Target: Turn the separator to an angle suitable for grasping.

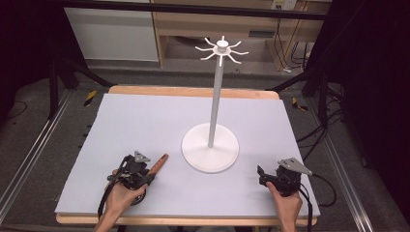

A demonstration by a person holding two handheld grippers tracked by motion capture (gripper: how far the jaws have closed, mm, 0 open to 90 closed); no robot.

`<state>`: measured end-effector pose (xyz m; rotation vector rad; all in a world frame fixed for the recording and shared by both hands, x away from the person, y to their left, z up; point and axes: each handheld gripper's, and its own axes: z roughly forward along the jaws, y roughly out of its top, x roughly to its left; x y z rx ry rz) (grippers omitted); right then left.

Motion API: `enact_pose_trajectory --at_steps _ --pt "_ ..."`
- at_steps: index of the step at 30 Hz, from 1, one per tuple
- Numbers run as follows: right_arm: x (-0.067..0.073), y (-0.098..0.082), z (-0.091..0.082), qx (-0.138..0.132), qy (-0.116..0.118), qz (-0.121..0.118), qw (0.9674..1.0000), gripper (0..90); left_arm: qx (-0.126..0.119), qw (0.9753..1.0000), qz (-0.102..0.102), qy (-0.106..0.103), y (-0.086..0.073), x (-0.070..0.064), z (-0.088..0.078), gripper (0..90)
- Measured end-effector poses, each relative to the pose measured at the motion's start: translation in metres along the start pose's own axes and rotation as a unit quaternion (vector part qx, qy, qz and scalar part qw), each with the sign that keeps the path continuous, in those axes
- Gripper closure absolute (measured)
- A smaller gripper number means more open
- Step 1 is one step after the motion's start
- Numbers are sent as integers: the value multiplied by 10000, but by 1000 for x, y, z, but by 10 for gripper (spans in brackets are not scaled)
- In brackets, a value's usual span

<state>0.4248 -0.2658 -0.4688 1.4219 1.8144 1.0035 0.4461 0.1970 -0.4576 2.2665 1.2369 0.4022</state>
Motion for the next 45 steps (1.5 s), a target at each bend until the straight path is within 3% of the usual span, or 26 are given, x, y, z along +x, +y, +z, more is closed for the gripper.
enact_pose_trajectory --at_steps 13,19,24,33,45 --pt "0 0 0 12 25 6 10000 82 82 9999 23 -112 0 2 4 662" --pt "-1 0 0 -7 30 46 10000 82 4 9998 59 -168 7 1 2 534" --pt "-1 1 0 -5 56 82 10000 82 -59 9996 179 -211 21 -1 -3 509" --pt "-2 0 0 32 85 69 9999 84 302 9989 311 -203 40 2 13 551" --pt "-2 1 1 66 106 85 9999 84 600 9973 340 -252 39 5 23 612"
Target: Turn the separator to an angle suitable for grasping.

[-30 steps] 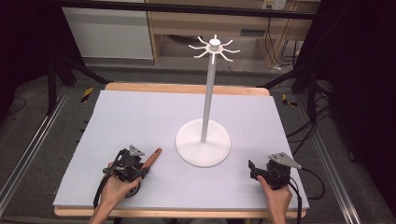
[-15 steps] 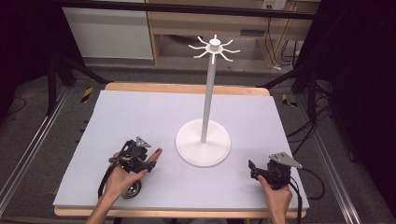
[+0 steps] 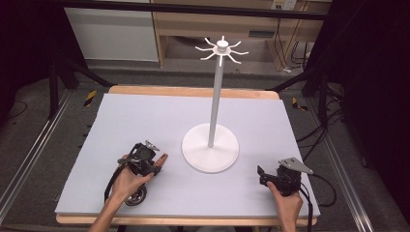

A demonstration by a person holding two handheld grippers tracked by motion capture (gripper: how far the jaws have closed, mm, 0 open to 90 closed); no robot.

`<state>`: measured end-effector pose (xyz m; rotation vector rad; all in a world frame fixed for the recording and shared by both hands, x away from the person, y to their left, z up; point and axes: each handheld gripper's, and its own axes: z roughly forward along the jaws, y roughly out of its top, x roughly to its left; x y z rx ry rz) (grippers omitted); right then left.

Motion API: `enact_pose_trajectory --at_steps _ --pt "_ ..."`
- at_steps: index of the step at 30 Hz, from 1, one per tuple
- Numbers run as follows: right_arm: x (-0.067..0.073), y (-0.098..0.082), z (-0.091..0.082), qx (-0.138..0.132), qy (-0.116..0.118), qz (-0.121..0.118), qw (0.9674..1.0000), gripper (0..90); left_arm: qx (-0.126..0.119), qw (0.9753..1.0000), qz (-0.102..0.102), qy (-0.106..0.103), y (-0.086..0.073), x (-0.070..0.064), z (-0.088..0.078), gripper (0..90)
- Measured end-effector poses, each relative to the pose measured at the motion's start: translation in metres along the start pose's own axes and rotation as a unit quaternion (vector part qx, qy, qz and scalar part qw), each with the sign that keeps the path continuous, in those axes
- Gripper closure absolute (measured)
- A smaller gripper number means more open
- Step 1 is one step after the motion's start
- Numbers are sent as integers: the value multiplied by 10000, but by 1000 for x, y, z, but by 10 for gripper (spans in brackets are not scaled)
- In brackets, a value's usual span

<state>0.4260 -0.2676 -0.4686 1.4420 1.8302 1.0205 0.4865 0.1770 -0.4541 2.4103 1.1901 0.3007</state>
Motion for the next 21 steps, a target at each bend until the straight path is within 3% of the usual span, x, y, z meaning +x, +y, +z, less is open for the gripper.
enact_pose_trajectory --at_steps 10,14,21 --pt "0 0 0 15 13 9 10000 84 182 9997 -28 152 3 -4 1 621" --pt "1 0 1 28 21 18 10000 84 202 9995 -204 103 4 -3 1 626" --pt "0 0 1 40 28 28 10000 84 175 9994 -263 121 4 -2 1 654"
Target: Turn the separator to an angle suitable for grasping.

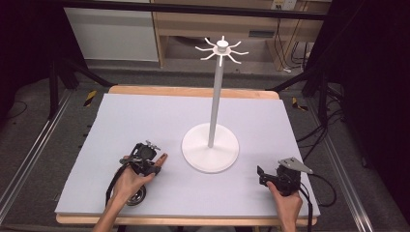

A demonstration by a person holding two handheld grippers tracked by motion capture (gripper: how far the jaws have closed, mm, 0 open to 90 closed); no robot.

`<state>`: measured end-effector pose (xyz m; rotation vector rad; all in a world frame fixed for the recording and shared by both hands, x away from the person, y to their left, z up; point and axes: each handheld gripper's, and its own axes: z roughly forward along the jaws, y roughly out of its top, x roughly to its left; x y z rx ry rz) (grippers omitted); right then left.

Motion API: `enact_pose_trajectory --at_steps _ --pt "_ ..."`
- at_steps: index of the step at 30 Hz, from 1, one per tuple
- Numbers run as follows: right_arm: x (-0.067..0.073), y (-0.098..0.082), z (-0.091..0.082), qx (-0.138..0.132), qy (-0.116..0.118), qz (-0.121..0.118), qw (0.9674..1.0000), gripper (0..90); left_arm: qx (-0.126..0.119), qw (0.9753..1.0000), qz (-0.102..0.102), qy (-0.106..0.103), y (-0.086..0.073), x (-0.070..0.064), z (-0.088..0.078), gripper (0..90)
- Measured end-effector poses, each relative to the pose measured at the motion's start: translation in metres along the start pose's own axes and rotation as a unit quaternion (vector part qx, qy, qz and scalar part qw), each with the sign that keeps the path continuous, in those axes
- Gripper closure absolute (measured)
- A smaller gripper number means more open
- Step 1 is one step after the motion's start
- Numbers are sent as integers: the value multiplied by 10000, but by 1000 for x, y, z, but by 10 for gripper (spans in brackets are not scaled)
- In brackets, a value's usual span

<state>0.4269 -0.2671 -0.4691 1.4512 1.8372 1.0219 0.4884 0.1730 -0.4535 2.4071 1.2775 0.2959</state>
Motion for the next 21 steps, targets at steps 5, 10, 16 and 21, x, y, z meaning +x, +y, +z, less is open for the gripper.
enact_pose_trajectory --at_steps 5,10,16,21 --pt "-1 0 1 20 7 17 10000 84 103 9999 19 43 3 -1 0 669" --pt "-2 1 -1 12 -3 52 10000 84 55 10000 33 -9 2 0 0 670" --pt "-2 0 0 32 4 42 10000 84 51 9999 131 -55 2 2 -1 671" --pt "-2 0 0 37 20 39 10000 84 -184 9997 116 -89 -1 2 -9 671"
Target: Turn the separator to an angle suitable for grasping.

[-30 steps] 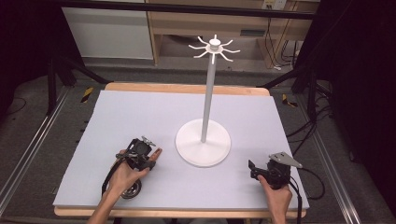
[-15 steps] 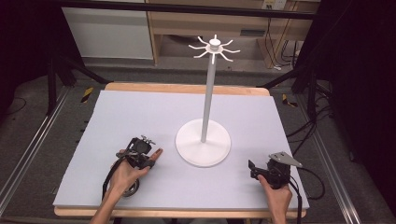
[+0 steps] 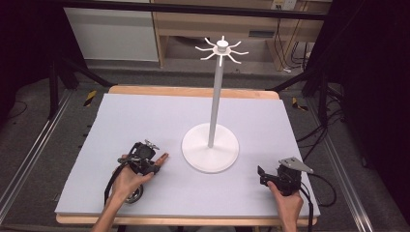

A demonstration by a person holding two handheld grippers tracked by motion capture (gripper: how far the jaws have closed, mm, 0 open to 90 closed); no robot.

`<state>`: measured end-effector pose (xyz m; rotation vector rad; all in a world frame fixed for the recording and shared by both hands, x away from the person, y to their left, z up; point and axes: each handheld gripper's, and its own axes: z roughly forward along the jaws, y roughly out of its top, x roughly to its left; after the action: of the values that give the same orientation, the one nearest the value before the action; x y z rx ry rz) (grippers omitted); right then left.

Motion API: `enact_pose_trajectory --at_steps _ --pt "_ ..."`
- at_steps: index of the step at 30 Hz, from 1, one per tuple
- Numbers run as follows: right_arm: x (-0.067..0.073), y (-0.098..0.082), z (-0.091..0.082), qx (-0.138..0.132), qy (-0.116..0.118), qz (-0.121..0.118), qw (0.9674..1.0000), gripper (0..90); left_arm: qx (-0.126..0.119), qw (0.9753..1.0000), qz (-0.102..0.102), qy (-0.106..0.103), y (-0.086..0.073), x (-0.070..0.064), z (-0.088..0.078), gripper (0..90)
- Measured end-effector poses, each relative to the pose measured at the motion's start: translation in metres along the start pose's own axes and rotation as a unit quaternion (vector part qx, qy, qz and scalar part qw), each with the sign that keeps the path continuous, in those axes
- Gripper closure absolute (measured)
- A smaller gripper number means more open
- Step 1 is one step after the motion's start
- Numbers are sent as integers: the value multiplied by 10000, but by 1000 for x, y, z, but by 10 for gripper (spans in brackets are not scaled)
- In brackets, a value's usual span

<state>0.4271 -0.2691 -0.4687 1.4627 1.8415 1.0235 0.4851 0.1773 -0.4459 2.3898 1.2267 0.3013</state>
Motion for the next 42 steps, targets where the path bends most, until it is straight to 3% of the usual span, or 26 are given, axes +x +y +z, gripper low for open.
enact_pose_trajectory --at_steps 7,18,29,36,42 --pt "0 0 0 6 -19 -29 10000 84 -315 9995 -26 -52 -4 1 -11 673" --pt "0 -1 0 -4 -8 -13 10000 84 -596 9981 -59 -139 -8 2 -26 673" --pt "0 -1 0 -14 -14 -20 10000 84 -975 9950 -78 -203 -10 2 -46 674" --pt "0 -1 -1 -19 -16 -20 10000 84 -1393 9901 -82 -152 -12 4 -58 673" --pt "0 -1 -1 -24 -23 -14 10000 84 -1889 9818 -157 -120 -14 4 -67 673"
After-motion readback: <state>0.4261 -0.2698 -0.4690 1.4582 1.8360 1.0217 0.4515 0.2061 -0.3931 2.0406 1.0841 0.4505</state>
